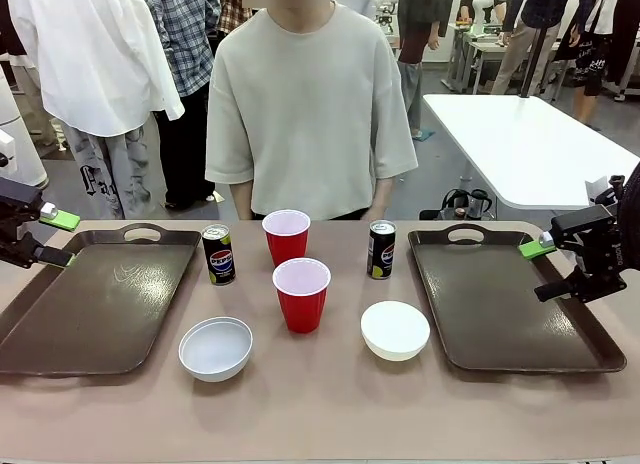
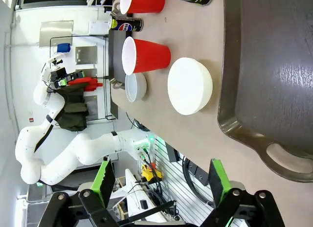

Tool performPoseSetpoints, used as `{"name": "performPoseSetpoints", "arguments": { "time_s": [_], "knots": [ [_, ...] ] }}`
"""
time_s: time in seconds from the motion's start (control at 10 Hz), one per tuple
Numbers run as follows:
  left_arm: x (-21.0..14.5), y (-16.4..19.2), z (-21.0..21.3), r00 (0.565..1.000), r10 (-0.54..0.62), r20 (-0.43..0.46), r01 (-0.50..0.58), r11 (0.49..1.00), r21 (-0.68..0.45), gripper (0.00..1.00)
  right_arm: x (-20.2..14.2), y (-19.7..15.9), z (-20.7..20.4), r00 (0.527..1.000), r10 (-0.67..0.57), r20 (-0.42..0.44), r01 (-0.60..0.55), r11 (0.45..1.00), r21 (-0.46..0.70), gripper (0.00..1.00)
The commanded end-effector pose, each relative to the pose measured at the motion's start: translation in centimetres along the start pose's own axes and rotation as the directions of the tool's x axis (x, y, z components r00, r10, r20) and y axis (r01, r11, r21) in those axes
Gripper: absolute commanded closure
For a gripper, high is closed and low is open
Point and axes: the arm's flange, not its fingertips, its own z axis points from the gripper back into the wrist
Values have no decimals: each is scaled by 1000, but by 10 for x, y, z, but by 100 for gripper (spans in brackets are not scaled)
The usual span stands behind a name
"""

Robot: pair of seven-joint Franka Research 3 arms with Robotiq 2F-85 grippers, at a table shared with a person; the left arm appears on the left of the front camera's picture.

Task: Prepare tableware on both trays.
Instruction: Pick up a Picnic Bowl from the table and place it on a Handle tray.

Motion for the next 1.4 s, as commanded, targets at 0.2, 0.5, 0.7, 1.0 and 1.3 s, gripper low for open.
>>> {"name": "performPoseSetpoints", "arguments": {
  "time_s": [0.2,0.5,0.7,1.0,1.3],
  "knots": [
    [2,1,0,1000,-12,11,12,1000,-17,0,3,-1,-2,1000,18,11,-19,999,29,0],
    [0,0,0,1000,0,-1,0,1000,0,0,3,-1,-2,1000,18,11,-19,999,29,0],
    [14,-45,-27,987,-68,-146,101,967,234,0,3,-1,-2,1000,18,11,-19,999,29,0],
    [19,-84,-99,938,-87,-334,263,807,529,0,3,-1,-2,1000,18,11,-19,999,29,0],
    [-4,-65,-177,914,-54,-403,348,616,707,0,3,-1,-2,1000,18,11,-19,999,29,0]
  ]
}}
